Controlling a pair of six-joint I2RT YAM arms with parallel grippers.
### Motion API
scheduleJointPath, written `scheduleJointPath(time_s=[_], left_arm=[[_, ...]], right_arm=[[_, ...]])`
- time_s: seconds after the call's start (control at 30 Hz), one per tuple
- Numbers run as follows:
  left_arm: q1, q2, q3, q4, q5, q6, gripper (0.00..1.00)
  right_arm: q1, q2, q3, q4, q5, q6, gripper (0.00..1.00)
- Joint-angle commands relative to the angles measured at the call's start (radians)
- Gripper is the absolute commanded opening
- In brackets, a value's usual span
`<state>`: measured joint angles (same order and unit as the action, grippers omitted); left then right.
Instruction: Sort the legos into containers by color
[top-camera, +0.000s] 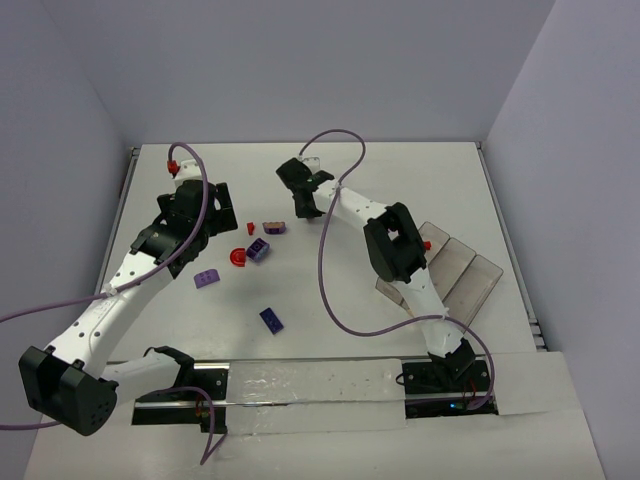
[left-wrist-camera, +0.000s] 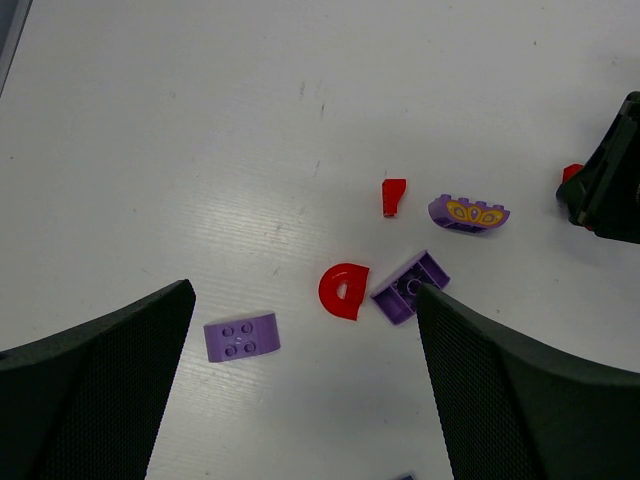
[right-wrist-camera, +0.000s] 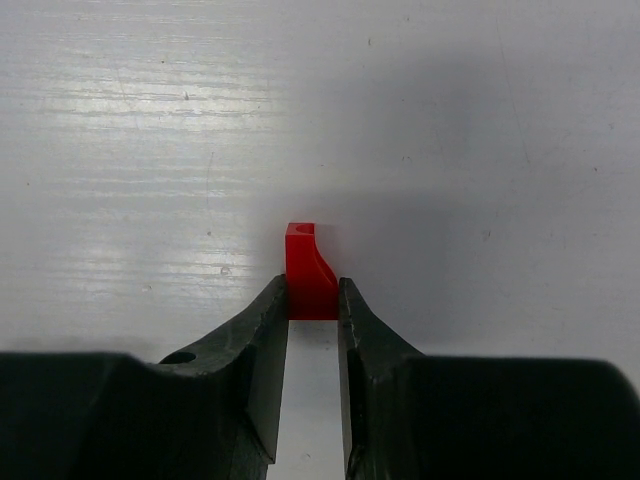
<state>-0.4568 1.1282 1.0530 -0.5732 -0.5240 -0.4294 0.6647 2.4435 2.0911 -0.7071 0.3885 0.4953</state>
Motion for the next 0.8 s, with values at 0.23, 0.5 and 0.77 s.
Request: scheduleJointPath(time_s=[0.23, 0.5, 0.77], left_arm=[[-0.005, -0.008, 0.005, 0.023, -0.003, 0.008, 0.99], [-0.007, 0.002, 0.016, 0.032, 0.009, 0.010, 0.99], [-0.015, 0.041, 0.028, 0.047, 0.046, 0.008, 0.99]], right_arm=[[-0.020, -0.452, -0.363, 0.221, -0.007, -0.105, 0.00], [-0.176, -0.901, -0.855, 0.272, -0.058, -0.048, 0.00], [-0.407, -1.211, -1.215, 0.262, -0.111, -0.009, 0.00]])
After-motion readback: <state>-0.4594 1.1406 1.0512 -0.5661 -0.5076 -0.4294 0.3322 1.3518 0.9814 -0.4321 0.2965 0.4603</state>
